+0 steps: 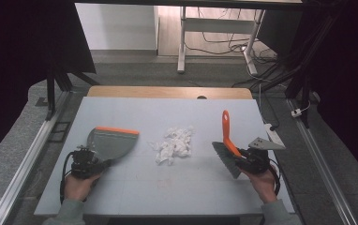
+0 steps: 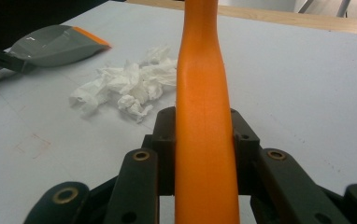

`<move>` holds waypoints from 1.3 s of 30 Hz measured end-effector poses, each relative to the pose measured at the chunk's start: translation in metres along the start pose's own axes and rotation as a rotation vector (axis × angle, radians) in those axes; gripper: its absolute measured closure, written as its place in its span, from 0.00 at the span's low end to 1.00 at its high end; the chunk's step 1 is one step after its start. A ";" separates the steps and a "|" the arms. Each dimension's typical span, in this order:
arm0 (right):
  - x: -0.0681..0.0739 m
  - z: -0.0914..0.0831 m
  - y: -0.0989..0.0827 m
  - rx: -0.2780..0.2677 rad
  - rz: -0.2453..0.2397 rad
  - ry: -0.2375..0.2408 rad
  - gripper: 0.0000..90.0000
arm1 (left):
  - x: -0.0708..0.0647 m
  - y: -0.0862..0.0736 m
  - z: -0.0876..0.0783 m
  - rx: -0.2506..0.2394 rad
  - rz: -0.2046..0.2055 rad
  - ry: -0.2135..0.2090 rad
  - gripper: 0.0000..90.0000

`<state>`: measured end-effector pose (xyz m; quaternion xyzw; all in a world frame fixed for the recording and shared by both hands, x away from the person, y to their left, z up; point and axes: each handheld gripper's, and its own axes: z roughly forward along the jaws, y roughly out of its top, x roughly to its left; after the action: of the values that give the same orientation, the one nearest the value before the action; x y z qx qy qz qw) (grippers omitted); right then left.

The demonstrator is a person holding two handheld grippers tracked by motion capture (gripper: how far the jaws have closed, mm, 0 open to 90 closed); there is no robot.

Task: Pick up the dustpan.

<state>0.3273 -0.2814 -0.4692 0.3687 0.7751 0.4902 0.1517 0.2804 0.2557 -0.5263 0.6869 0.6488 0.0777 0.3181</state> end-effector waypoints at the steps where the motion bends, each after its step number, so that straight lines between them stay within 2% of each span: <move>1: 0.000 0.000 0.000 0.001 -0.002 -0.003 0.78 | 0.001 0.000 -0.001 -0.009 0.002 -0.004 0.68; 10: 0.000 -0.001 0.003 -0.018 0.004 -0.009 0.78 | 0.012 0.002 -0.009 -0.058 0.047 -0.055 0.68; 13: -0.001 0.000 0.004 -0.024 0.014 -0.017 0.78 | 0.016 0.004 -0.010 -0.074 0.076 -0.067 0.68; 18: -0.003 0.001 0.006 -0.036 0.028 -0.024 0.78 | 0.022 0.013 -0.008 -0.077 0.117 -0.085 0.68; 23: -0.003 0.004 0.008 -0.038 0.027 -0.038 0.78 | 0.022 0.014 -0.009 -0.083 0.155 -0.106 0.68; 26: -0.001 0.006 0.009 -0.033 0.017 -0.039 0.78 | 0.020 0.013 -0.015 -0.104 0.184 -0.124 0.68; 31: 0.003 0.004 0.012 -0.047 0.009 -0.035 0.78 | 0.018 0.012 -0.028 -0.142 0.234 -0.130 0.68; 39: 0.004 0.005 0.016 -0.066 0.010 -0.027 0.78 | 0.020 0.013 -0.044 -0.174 0.312 -0.204 0.68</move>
<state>0.3340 -0.2713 -0.4565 0.3740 0.7546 0.5111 0.1714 0.2714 0.2902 -0.4914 0.7534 0.4896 0.1117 0.4246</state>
